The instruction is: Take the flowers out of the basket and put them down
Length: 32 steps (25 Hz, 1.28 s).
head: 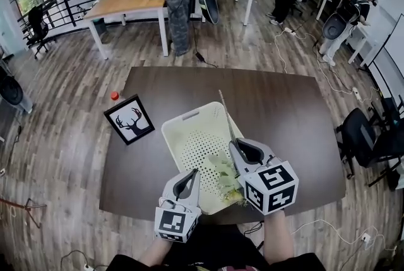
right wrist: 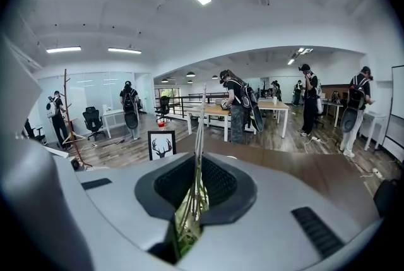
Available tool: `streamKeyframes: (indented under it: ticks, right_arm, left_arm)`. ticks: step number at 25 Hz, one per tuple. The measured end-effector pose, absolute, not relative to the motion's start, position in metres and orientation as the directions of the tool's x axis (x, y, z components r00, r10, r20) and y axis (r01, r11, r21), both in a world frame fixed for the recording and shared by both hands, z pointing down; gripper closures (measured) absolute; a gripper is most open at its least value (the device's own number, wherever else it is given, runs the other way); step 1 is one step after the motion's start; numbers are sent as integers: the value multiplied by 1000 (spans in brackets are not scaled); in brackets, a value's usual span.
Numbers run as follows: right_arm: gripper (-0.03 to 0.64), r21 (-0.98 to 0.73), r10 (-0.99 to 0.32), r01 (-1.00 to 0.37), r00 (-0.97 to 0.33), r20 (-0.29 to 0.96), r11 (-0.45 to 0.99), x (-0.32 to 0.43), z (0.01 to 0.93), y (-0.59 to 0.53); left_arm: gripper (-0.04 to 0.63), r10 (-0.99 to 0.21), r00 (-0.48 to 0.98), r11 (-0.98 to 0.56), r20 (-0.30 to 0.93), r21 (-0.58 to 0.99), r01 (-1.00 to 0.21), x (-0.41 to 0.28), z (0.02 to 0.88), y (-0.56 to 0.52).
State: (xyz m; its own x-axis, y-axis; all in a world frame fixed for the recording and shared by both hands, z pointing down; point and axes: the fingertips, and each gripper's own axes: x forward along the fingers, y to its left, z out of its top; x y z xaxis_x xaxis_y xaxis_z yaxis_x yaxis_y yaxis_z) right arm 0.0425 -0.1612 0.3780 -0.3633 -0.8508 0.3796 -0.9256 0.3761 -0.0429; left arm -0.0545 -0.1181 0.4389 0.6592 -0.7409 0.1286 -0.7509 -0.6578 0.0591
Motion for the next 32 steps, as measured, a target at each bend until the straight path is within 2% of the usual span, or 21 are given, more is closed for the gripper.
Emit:
streamKeyframes:
  ticks: [15,32]
  right_arm:
    - [575,-61,-899,-962,-269,345,265,96,365,-144]
    - [575,-64,-927,-990,-140,348,126,151,364,-127]
  left_arm:
    - [594,-675,734,-730,74,69,-679,-9,417,-108]
    - [594,-608,789,-787,91,62,-614,23,416,-105]
